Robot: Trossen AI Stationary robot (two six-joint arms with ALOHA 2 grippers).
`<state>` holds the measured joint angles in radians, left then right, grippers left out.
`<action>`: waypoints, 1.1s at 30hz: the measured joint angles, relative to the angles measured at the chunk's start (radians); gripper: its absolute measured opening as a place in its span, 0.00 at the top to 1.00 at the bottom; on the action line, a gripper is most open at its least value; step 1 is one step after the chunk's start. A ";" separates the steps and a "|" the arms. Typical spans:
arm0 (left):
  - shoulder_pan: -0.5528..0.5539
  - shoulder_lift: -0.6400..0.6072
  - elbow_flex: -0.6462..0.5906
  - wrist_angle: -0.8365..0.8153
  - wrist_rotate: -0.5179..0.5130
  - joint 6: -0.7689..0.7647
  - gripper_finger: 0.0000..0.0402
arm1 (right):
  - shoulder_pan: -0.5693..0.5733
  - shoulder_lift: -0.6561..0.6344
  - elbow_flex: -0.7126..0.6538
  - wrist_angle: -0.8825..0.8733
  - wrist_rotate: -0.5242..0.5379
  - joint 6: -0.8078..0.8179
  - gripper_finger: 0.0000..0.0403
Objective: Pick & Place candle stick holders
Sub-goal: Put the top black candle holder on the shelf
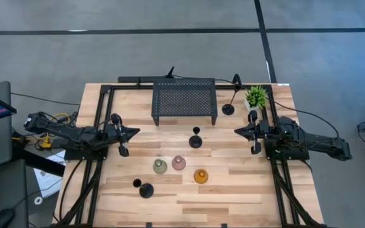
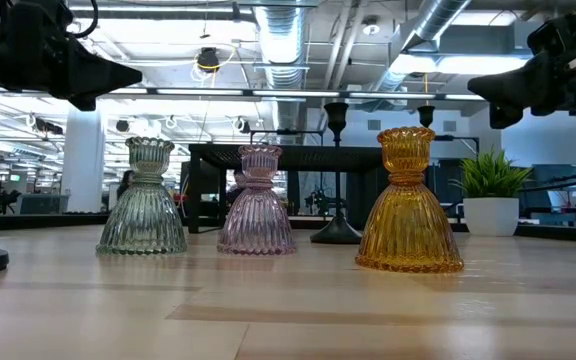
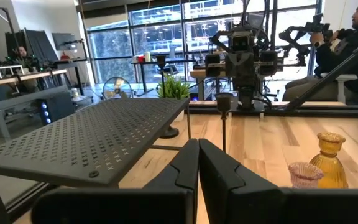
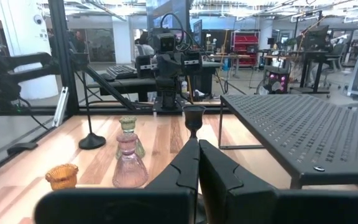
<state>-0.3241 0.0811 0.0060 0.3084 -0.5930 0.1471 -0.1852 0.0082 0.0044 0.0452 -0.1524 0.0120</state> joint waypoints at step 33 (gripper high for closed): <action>0.000 0.000 0.000 0.000 0.002 -0.002 0.97 | 0.356 0.047 0.126 0.000 0.461 0.029 1.00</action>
<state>-0.3244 0.0814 0.0063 0.3080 -0.5911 0.1448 0.1711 0.0551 0.1301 0.0454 0.3085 0.0409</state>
